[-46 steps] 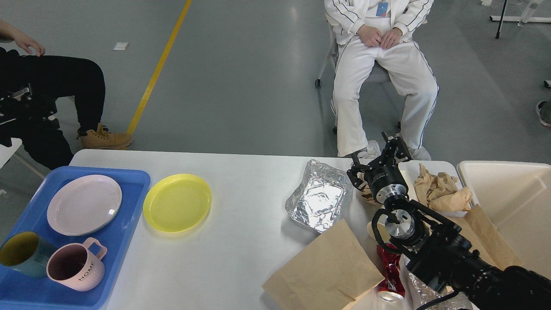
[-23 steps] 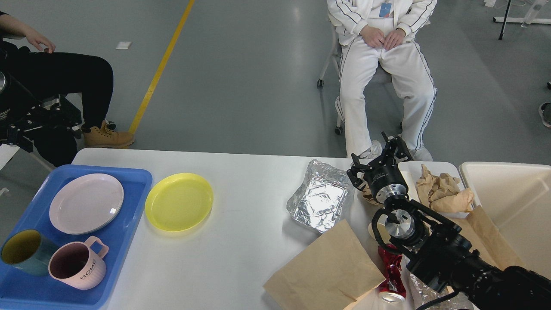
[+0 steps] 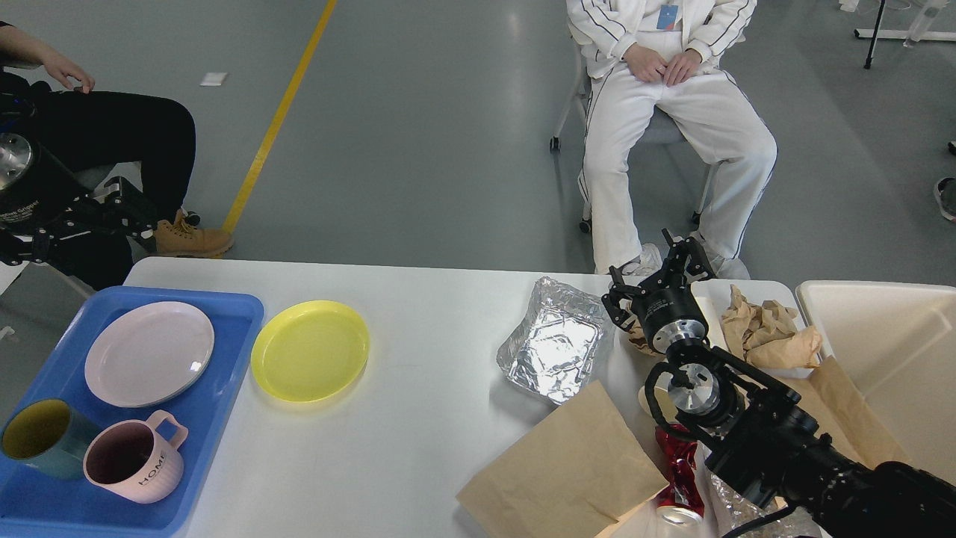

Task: Tidy desktop
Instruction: 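Raise the left gripper up and away from the tray, then move the left gripper down to the yellow plate's edge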

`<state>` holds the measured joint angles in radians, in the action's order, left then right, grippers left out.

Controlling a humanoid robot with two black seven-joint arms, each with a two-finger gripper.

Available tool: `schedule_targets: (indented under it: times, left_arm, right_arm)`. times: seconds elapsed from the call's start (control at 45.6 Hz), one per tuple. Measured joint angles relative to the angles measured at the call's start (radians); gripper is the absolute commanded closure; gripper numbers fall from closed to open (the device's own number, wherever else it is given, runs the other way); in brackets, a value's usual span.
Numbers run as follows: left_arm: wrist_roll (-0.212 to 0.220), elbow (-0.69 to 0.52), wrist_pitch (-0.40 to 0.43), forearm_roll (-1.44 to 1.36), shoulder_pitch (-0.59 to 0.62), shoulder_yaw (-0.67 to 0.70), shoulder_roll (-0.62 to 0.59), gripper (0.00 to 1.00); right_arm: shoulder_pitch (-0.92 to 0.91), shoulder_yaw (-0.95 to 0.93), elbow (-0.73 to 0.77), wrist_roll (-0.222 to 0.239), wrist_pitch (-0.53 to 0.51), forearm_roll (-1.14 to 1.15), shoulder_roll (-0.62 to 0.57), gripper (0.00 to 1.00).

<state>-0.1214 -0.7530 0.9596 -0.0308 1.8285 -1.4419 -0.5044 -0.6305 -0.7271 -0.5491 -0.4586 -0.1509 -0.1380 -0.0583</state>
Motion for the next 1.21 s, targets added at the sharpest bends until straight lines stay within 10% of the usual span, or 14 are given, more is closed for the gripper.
schedule_targets:
  times: [1.009,1.206]
  left_arm:
    - [0.006,0.023,-0.002,-0.009,-0.198,0.017,0.403,0.04]
    - [0.056,0.025,-0.201,-0.008,-0.255,0.020,0.403,0.04]
  right_arm:
    - [0.000,0.000,0.000,-0.001,0.000,0.000,0.000,0.00]
    - [0.000,0.000,0.000,-0.001,0.000,0.000,0.000,0.00]
